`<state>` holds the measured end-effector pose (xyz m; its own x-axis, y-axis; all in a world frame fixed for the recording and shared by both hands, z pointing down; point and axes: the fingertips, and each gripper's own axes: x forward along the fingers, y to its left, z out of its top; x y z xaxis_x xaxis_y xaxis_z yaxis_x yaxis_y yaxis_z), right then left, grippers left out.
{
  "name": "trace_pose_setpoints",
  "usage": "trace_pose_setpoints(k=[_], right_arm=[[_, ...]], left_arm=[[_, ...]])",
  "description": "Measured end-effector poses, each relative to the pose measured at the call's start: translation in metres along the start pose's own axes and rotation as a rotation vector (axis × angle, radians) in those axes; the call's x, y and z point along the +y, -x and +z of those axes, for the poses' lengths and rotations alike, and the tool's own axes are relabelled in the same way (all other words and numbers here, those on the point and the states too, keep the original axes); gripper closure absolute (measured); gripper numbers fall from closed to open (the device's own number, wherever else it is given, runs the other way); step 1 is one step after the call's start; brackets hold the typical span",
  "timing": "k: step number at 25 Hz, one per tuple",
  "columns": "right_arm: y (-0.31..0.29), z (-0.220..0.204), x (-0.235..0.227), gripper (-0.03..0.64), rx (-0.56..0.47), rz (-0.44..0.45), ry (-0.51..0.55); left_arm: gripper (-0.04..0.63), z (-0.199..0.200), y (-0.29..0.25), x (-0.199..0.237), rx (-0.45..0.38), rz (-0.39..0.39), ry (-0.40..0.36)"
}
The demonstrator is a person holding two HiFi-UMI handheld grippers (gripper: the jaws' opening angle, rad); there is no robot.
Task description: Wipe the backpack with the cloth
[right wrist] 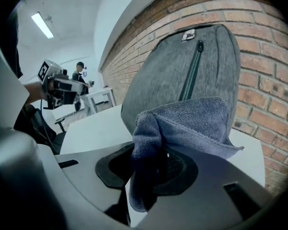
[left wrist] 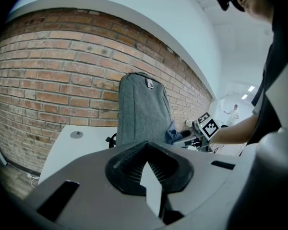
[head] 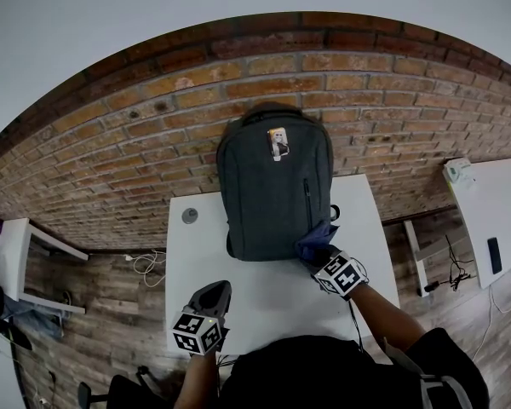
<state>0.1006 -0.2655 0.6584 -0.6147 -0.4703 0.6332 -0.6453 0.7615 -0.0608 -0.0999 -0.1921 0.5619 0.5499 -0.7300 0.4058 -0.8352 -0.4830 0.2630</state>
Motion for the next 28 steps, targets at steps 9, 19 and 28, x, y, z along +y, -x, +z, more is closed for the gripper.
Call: trace_pose_setpoints(k=[9,19,28], right_arm=[[-0.038,-0.029,0.032,0.515,0.082,0.029,0.028],[-0.04,0.04,0.047,0.515,-0.065,0.017,0.034],[-0.015,0.083,0.03,0.515,-0.165,-0.057,0.022]], left_arm=[[0.598,0.005,0.007,0.005,-0.015,0.018,-0.001],[0.6,-0.003,0.014,0.014,-0.015,0.035,0.023],[0.6,-0.004,0.008,0.012,-0.012,0.014,0.027]])
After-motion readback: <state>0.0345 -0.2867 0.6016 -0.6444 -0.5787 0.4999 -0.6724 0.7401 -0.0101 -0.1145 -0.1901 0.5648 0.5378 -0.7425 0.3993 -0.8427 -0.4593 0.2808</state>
